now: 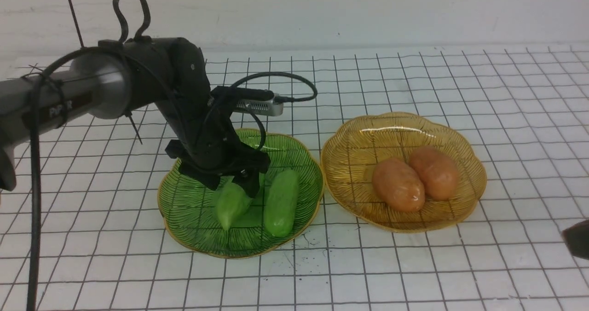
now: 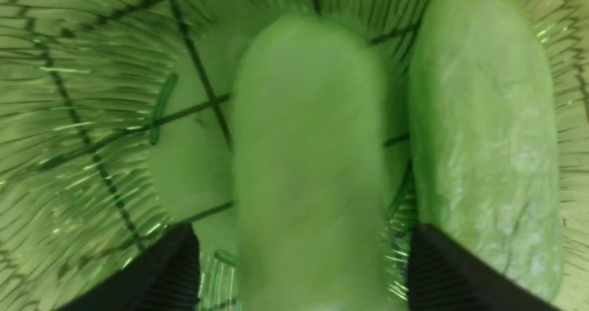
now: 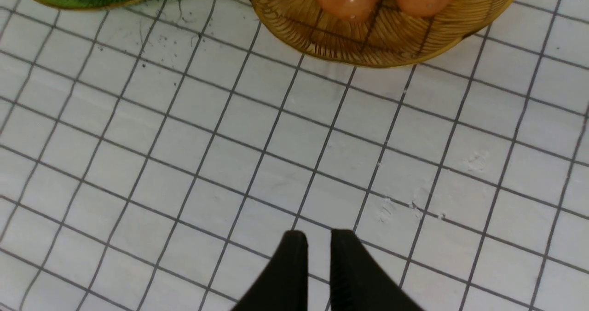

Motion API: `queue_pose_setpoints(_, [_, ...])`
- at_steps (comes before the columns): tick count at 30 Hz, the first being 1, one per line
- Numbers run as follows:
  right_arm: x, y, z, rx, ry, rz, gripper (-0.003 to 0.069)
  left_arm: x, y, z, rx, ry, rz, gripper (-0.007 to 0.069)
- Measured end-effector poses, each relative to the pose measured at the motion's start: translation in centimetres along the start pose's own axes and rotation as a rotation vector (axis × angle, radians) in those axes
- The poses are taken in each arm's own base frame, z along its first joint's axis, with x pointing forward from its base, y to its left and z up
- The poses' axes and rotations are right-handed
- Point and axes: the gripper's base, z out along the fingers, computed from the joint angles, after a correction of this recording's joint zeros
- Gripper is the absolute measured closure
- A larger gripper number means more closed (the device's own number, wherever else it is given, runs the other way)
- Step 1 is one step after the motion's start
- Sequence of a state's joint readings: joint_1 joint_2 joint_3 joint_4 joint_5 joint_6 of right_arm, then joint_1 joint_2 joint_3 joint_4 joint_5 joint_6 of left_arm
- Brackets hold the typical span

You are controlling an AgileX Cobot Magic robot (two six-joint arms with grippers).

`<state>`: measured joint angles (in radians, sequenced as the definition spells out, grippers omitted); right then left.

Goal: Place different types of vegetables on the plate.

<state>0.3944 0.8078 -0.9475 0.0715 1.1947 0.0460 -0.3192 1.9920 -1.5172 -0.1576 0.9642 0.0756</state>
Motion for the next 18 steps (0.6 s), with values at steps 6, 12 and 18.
queue_pose_setpoints(6, [3.2, -0.6, -5.5, 0.051, -0.254, 0.008, 0.0594, 0.0, 0.0, -0.1, -0.013, -0.001, 0.011, 0.0035])
queue_pose_setpoints(12, [7.3, -1.3, -4.1, 0.071, -0.583, -0.036, 0.0594, 0.0, -0.2, -3.1, -0.034, -0.073, 0.035, 0.0165])
queue_pose_setpoints(18, [8.4, -1.3, 0.6, 0.047, -0.762, -0.071, 0.0594, -0.2, -0.4, -7.3, -0.067, -0.148, 0.067, 0.0435])
